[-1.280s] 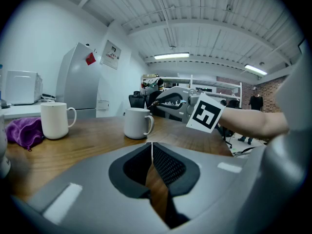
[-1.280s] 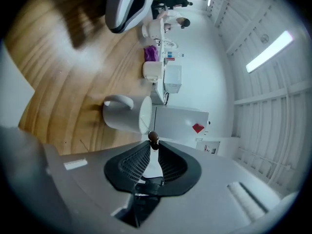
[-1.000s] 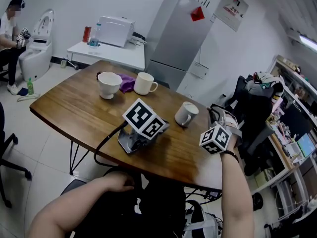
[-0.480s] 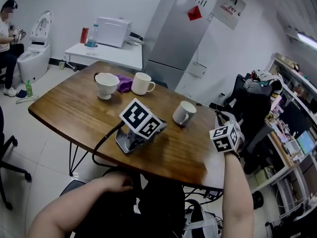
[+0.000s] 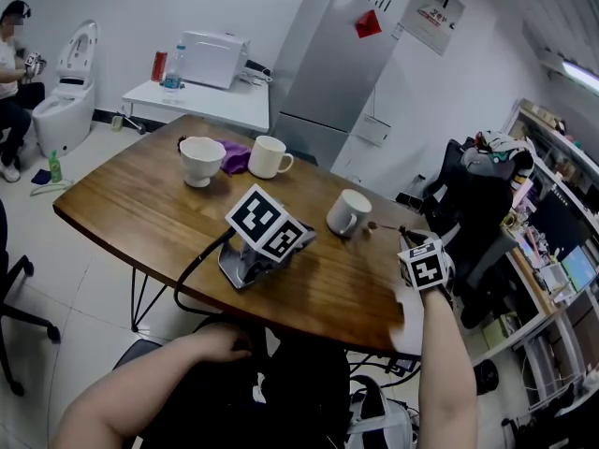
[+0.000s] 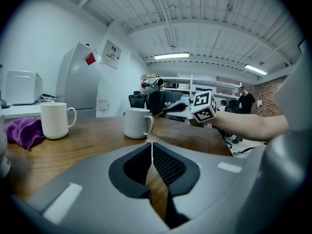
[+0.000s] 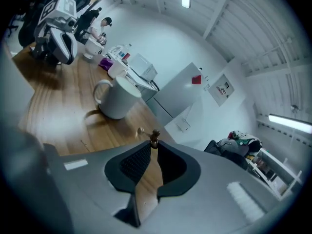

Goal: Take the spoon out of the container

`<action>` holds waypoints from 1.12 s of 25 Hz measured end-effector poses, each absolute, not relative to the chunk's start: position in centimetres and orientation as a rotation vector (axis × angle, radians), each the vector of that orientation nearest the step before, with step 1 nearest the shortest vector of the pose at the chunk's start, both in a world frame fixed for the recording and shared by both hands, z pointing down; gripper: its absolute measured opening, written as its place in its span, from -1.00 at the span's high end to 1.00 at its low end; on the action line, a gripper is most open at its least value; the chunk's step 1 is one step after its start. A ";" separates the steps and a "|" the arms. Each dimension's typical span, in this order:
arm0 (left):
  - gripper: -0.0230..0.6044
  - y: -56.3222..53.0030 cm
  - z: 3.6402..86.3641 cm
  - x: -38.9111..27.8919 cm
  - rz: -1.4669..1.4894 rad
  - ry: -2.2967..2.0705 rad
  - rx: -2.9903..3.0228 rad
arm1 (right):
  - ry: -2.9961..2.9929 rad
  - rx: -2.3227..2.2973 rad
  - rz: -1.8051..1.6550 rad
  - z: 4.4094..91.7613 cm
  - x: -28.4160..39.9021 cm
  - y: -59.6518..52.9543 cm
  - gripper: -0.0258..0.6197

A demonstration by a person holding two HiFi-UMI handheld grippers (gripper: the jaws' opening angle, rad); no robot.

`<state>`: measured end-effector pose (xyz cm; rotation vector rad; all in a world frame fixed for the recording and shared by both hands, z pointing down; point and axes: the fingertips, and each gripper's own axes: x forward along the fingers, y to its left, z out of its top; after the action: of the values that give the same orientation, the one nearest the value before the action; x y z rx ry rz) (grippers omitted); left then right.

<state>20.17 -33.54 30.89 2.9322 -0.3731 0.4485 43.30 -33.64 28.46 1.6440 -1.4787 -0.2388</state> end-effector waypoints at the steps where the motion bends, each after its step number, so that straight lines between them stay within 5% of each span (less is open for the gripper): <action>1: 0.89 -33.5 30.9 20.2 0.448 -0.373 2.932 | -1.494 1.649 -0.200 28.9 43.5 -33.6 0.77; 11: 0.89 -33.5 30.9 20.1 0.447 -0.373 2.933 | -1.530 1.590 0.088 32.8 44.9 -32.7 0.76; 28: 0.89 -33.7 30.7 20.2 0.448 -0.372 2.931 | -1.543 1.613 0.076 32.6 45.1 -32.7 0.75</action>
<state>20.22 -33.66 30.72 2.9306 -0.3724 0.4479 45.09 -32.73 32.56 1.6129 -1.5431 0.0764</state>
